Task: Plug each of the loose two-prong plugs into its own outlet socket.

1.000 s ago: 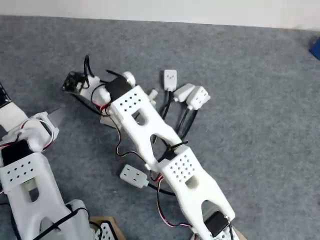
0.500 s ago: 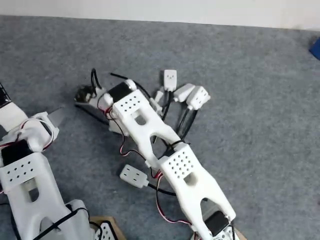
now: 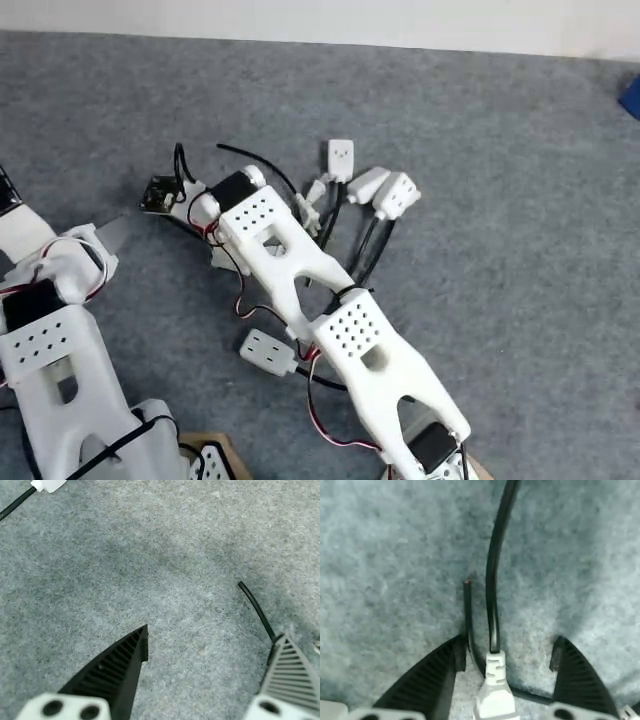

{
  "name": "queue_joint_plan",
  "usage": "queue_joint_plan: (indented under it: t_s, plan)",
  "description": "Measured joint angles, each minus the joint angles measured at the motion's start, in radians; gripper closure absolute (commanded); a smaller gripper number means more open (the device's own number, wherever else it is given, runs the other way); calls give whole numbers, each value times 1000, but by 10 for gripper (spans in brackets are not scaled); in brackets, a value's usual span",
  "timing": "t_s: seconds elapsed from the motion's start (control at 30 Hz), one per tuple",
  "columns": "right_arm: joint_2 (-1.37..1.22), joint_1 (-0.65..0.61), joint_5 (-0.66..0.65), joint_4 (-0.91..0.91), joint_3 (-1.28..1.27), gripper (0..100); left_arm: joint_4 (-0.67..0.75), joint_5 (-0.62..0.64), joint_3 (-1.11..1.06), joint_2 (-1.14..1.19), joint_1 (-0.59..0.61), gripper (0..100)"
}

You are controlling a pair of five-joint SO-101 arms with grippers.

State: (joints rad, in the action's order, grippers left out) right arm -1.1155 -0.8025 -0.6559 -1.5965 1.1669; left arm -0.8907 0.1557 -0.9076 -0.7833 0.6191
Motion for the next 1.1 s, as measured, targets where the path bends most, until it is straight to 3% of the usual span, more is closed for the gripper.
queue_joint_plan:
  t_s: [0.2,0.43,1.1]
  plan:
    - [-2,0,0,43,0,733,0,0,0,0,0,627]
    - [-2,6,-57,31,0,831,0,0,0,5,0,627]
    - [-12,44,-81,-104,241,833,0,0,0,6,-6,627]
